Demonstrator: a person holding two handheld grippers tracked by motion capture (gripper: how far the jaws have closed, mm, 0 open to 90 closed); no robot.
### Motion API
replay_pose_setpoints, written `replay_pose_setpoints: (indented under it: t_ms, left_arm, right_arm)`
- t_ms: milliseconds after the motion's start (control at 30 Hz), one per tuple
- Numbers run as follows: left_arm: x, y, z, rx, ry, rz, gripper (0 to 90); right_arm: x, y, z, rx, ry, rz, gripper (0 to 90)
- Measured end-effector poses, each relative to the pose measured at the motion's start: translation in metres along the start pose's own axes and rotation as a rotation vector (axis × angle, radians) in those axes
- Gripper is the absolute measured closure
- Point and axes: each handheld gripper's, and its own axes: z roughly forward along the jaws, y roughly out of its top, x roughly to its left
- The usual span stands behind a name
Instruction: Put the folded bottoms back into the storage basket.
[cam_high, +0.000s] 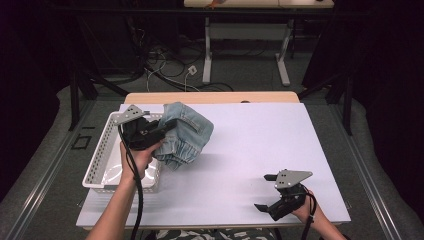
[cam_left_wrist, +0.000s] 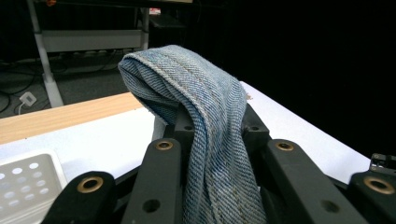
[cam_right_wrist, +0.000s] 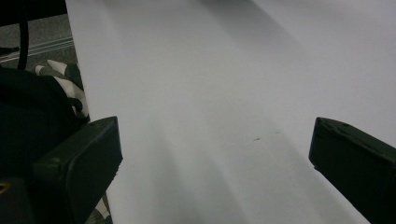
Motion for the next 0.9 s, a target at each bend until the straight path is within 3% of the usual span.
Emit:
replay_pose_setpoints:
  t_ms: [900]
  left_arm:
    - [0.012, 0.008, -0.020, -0.048, 0.044, -0.019, 74.8]
  right_arm:
    - [0.000, 0.000, 0.000, 0.005, 0.002, 0.000, 2.1]
